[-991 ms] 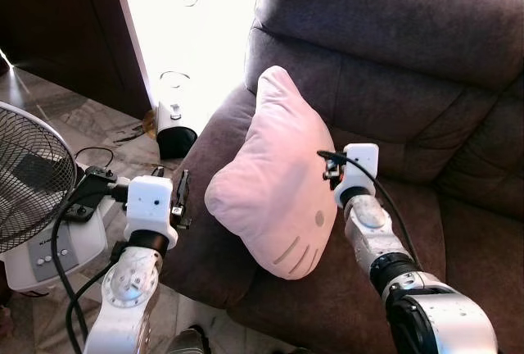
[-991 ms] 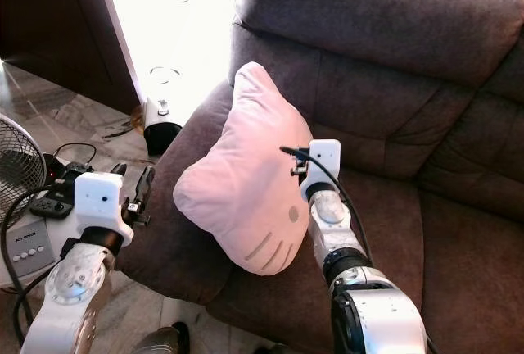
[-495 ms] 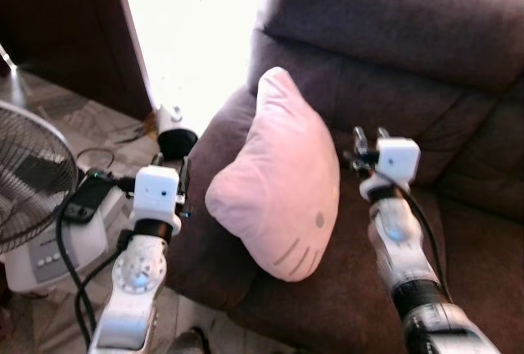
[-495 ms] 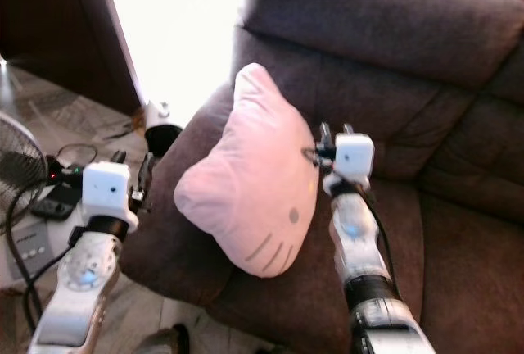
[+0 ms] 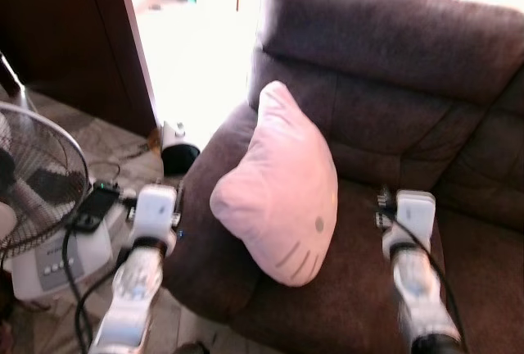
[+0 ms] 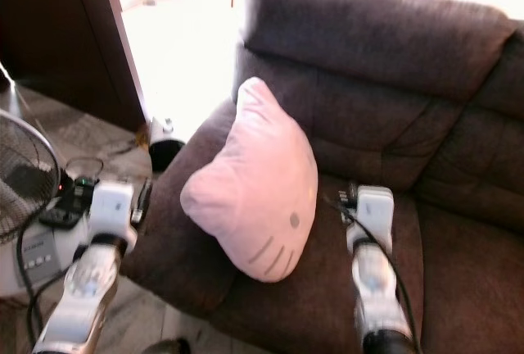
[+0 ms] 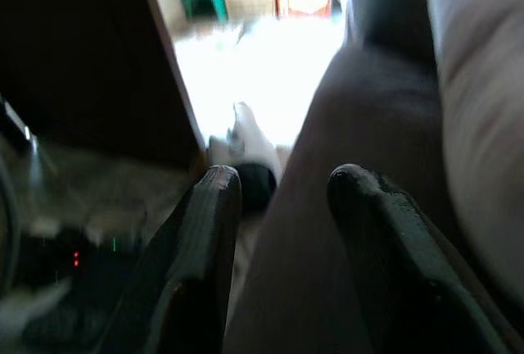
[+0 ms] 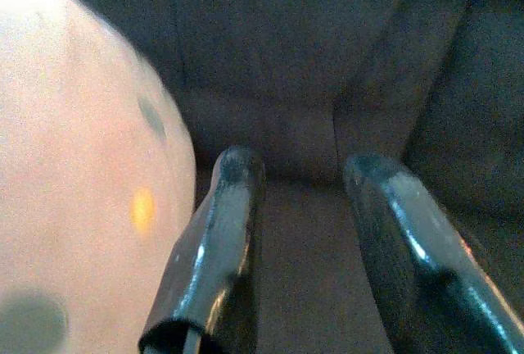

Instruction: Move the pillow to the sofa from floor

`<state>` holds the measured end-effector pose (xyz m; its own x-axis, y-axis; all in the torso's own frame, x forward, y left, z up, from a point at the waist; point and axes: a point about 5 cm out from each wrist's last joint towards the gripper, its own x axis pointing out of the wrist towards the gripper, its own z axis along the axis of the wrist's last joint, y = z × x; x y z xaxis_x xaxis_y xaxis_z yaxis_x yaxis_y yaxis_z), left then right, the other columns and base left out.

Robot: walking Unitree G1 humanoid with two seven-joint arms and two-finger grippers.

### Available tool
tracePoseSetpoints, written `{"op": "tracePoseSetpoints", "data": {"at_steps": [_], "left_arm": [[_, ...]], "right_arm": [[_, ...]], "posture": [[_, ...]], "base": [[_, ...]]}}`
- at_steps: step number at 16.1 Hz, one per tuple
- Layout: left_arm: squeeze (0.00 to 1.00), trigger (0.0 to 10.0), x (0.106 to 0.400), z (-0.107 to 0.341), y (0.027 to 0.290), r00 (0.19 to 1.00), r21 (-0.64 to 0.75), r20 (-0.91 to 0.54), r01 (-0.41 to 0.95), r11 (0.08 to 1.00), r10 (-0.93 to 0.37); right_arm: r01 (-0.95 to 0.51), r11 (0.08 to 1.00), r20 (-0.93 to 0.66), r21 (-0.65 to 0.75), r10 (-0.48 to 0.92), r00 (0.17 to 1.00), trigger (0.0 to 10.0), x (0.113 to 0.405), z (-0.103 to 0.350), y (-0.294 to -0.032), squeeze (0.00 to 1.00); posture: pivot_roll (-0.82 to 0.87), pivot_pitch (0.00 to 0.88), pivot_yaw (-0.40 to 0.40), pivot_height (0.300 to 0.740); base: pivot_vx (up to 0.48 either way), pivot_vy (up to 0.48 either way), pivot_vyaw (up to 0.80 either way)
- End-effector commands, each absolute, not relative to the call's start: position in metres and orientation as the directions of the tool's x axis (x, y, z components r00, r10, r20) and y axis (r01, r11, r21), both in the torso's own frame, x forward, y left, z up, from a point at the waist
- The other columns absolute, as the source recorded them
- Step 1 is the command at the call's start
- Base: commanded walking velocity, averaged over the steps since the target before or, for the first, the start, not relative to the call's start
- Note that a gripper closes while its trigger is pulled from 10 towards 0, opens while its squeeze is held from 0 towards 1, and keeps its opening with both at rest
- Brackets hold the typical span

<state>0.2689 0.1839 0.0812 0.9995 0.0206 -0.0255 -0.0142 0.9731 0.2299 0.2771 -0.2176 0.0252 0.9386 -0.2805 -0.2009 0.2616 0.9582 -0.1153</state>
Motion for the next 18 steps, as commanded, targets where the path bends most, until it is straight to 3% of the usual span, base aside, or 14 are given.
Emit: {"op": "tracePoseSetpoints", "data": {"at_steps": [1,4,10,14,18], "left_arm": [[0.0,10.0,0.262,0.056,0.192,0.991,0.198,-0.127,-0.006,0.98,0.032],[0.0,10.0,0.244,0.008,0.206,0.94,0.182,-0.336,0.003,0.983,0.06],[0.0,10.0,0.216,-0.042,0.209,0.834,0.162,-0.548,0.029,0.986,0.066],[0.0,10.0,0.202,-0.058,0.212,0.78,0.161,-0.618,0.004,0.987,0.097],[0.0,10.0,0.202,-0.058,0.212,0.78,0.161,-0.618,0.004,0.987,0.097]], "right_arm": [[0.276,0.957,-0.323,-0.085,-0.288,0.901,10.0,0.266,0.003,-0.218,0.0],[0.265,0.961,-0.519,-0.077,-0.266,0.812,10.0,0.237,-0.035,-0.214,0.0],[0.199,0.967,-0.716,-0.16,-0.252,0.651,10.0,0.183,-0.076,-0.211,0.0],[0.165,0.98,-0.752,-0.11,-0.19,0.631,10.0,0.175,-0.083,-0.2,0.0],[0.165,0.98,-0.752,-0.11,-0.19,0.631,10.0,0.175,-0.083,-0.2,0.0]], "posture": [[0.13,0.0,-0.089,0.74],[0.14,0.0,-0.089,0.74],[0.14,0.0,-0.077,0.74],[0.14,0.0,-0.078,0.74],[0.14,0.0,-0.078,0.74]], "base": [[0.0,0.0,0.0],[0.0,0.0,0.0],[0.0,0.0,0.0],[0.0,0.0,0.0],[0.0,0.0,0.0]]}}
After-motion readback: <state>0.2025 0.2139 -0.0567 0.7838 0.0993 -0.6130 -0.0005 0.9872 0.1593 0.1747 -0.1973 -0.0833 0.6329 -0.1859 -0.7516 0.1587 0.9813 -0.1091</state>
